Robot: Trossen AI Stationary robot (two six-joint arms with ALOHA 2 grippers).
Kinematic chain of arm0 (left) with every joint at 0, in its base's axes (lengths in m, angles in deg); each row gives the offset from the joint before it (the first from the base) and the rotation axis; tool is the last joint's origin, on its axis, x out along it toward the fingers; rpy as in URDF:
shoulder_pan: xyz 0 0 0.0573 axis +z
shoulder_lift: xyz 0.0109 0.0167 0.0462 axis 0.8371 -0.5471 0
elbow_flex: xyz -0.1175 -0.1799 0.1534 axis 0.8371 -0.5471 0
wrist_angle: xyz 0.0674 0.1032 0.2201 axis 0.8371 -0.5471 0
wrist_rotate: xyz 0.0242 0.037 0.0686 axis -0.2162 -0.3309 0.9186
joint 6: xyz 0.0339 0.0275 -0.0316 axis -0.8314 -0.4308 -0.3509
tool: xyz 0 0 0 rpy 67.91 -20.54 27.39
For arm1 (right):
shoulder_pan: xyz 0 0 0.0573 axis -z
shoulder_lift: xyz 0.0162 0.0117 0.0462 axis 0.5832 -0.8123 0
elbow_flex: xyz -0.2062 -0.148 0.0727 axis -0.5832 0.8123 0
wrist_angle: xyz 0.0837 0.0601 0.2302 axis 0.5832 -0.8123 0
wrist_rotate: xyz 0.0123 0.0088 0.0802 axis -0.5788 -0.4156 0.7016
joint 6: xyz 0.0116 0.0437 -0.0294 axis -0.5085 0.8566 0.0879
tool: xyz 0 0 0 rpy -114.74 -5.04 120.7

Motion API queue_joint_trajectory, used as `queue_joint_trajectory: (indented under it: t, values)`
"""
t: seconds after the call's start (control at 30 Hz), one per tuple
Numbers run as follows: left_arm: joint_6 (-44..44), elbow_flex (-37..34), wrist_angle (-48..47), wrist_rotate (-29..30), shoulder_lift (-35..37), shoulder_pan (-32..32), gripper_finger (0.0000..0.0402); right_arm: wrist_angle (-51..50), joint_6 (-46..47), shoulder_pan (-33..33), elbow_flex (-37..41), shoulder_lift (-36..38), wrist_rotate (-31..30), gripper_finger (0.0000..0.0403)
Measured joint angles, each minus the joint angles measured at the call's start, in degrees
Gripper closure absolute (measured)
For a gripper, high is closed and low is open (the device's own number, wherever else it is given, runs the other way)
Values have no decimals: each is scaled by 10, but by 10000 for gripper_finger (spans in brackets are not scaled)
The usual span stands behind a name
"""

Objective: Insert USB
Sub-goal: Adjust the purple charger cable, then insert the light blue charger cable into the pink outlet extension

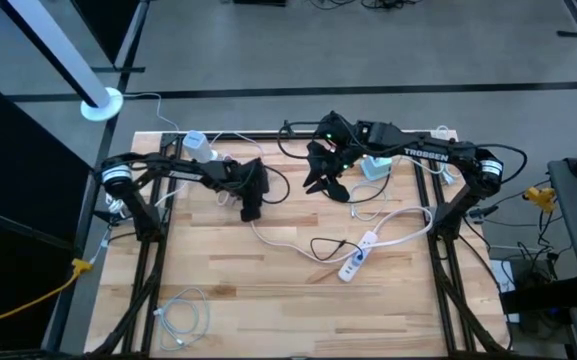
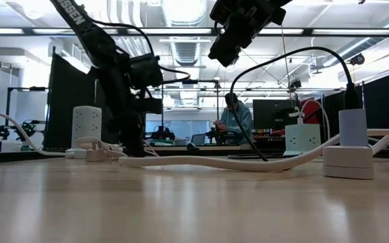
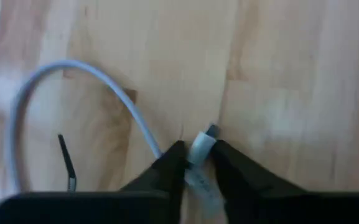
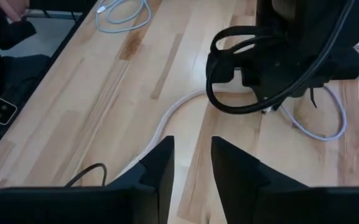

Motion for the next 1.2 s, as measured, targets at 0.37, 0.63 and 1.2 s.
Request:
queue_joint_trajectory:
  t: [0.37,0.63,1.2]
  values:
    - [-48,-32,301,12,152,2,395,-18,-1,0,0,0,0,344]
    - [124,-82,569,50,150,43,397,-18,-32,0,0,-1,0,359]
    - [211,94,122,241,43,112,257,-21,-13,-2,0,-27,1,333]
